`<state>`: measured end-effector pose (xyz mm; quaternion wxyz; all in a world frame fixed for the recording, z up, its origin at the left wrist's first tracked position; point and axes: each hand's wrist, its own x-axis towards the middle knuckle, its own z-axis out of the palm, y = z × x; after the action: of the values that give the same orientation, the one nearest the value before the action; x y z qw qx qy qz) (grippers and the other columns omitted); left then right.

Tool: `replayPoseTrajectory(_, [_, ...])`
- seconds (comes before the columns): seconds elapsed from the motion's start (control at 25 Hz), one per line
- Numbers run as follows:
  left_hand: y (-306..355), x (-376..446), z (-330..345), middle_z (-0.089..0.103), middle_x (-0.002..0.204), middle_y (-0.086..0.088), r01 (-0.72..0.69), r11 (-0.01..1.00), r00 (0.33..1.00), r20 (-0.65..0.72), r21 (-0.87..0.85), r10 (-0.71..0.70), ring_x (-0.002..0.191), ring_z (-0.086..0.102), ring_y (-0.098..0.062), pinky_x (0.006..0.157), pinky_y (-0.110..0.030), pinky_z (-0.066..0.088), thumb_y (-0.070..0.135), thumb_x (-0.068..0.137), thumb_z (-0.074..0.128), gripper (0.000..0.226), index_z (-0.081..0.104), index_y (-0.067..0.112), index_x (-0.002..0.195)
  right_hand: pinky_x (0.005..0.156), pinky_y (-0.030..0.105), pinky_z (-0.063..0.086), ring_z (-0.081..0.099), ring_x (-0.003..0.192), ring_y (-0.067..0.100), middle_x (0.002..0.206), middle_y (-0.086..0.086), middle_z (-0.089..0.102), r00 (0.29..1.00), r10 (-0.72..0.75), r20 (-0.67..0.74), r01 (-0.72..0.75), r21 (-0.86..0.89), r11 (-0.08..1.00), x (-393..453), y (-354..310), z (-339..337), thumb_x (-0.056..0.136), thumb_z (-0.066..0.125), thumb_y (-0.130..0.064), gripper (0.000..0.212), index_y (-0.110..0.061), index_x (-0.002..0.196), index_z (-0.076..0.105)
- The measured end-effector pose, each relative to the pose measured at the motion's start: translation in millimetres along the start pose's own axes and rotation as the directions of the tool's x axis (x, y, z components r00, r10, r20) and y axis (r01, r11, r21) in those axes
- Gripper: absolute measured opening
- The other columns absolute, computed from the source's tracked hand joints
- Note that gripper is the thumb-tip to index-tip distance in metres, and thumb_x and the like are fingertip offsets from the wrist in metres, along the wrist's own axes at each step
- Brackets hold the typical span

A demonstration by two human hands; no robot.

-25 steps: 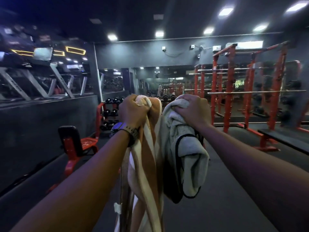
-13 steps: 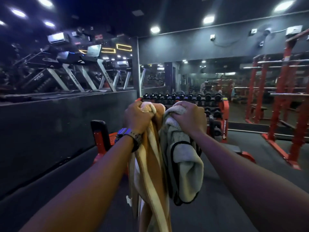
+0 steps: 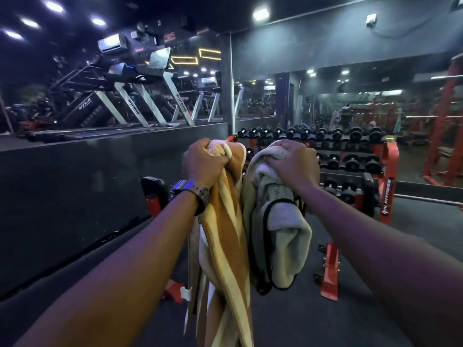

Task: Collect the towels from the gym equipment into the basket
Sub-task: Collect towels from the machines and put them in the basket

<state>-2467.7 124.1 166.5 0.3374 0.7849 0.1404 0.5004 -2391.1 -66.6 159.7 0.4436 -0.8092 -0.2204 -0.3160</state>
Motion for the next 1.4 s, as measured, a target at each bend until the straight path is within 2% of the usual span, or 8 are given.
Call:
replayPoseTrajectory(0.12, [-43.6,48.0,62.4,0.054,0.062,0.012,0.010,0.997,1.000,-0.028,0.076,-0.008,0.060,0.052,-0.011,0.049,-0.022,0.030,0.026,0.062,0.078,0.021,0.057,0.023,0.068,0.077,0.040,0.059,0.072,0.090,0.023,0.095,-0.005,0.078,1.000,-0.013,0.009,0.012,0.051,0.999,62.1,59.3,59.8,0.073,0.074,-0.048,0.032,-0.035,0.102,0.077])
replayPoseTrajectory(0.32, [-107.8,124.7,147.7,0.051,0.062,0.009,0.044,0.979,0.998,-0.047,0.197,-0.035,0.063,0.051,-0.020,0.049,-0.026,0.031,0.024,0.063,0.078,0.023,0.057,0.016,0.069,0.078,0.041,0.059,0.071,0.091,0.021,0.097,-0.007,0.077,0.993,-0.018,0.118,0.009,0.074,0.997,160.6,133.0,149.5,0.075,0.071,-0.049,0.031,-0.037,0.103,0.076])
replayPoseTrajectory(0.56, [-194.8,217.5,239.7,0.045,0.056,0.012,0.101,0.974,0.990,-0.113,0.205,-0.079,0.052,0.040,-0.003,0.047,-0.024,0.027,0.026,0.062,0.078,0.035,0.043,0.023,0.057,0.074,0.039,0.060,0.071,0.085,0.017,0.090,-0.009,0.076,0.983,-0.046,0.179,0.026,0.112,0.993,257.4,193.9,273.2,0.073,0.070,-0.053,0.034,-0.038,0.103,0.075])
replayPoseTrajectory(0.64, [-230.3,244.9,270.2,0.046,0.055,0.012,0.119,0.978,0.988,-0.116,0.170,-0.100,0.051,0.042,-0.004,0.048,-0.024,0.029,0.028,0.060,0.076,0.033,0.044,0.023,0.057,0.073,0.040,0.060,0.070,0.084,0.014,0.088,-0.011,0.076,0.981,-0.047,0.188,0.024,0.121,0.992,280.7,214.9,318.3,0.072,0.069,-0.053,0.033,-0.038,0.100,0.075])
replayPoseTrajectory(0.84, [-316.9,318.1,340.5,0.052,0.062,0.008,0.155,0.970,0.988,-0.053,0.186,-0.147,0.062,0.053,-0.020,0.056,-0.032,0.043,0.033,0.058,0.073,0.027,0.054,0.016,0.067,0.075,0.040,0.058,0.070,0.084,0.012,0.088,-0.013,0.075,0.968,-0.024,0.249,-0.002,0.104,0.995,340.8,259.3,429.0,0.073,0.068,-0.053,0.029,-0.039,0.098,0.075])
replayPoseTrajectory(1.04, [-379.7,378.1,403.4,0.057,0.065,0.004,0.171,0.968,0.984,-0.079,0.182,-0.159,0.063,0.055,-0.021,0.056,-0.032,0.041,0.030,0.059,0.075,0.026,0.057,0.013,0.069,0.072,0.034,0.057,0.069,0.083,0.012,0.087,-0.011,0.075,0.954,-0.034,0.299,-0.009,0.142,0.990,397.0,297.0,534.4,0.071,0.066,-0.051,0.031,-0.039,0.098,0.074])
replayPoseTrajectory(1.2, [-434.0,417.4,457.3,0.049,0.060,0.010,0.199,0.955,0.979,-0.091,0.221,-0.183,0.061,0.048,-0.015,0.056,-0.029,0.037,0.025,0.063,0.080,0.029,0.051,0.020,0.065,0.075,0.035,0.056,0.069,0.083,0.012,0.088,-0.011,0.075,0.924,-0.041,0.381,-0.045,0.212,0.976,436.6,326.6,629.7,0.069,0.064,-0.052,0.031,-0.041,0.097,0.073])
replayPoseTrajectory(1.4, [-506.0,443.7,499.3,0.046,0.058,0.009,0.265,0.932,0.964,-0.088,0.246,-0.251,0.056,0.040,-0.010,0.053,-0.026,0.032,0.030,0.062,0.079,0.031,0.049,0.021,0.064,0.072,0.031,0.056,0.068,0.080,0.009,0.084,-0.016,0.074,0.893,-0.018,0.449,-0.096,0.229,0.969,461.8,348.6,723.3,0.068,0.064,-0.054,0.028,-0.044,0.093,0.072])
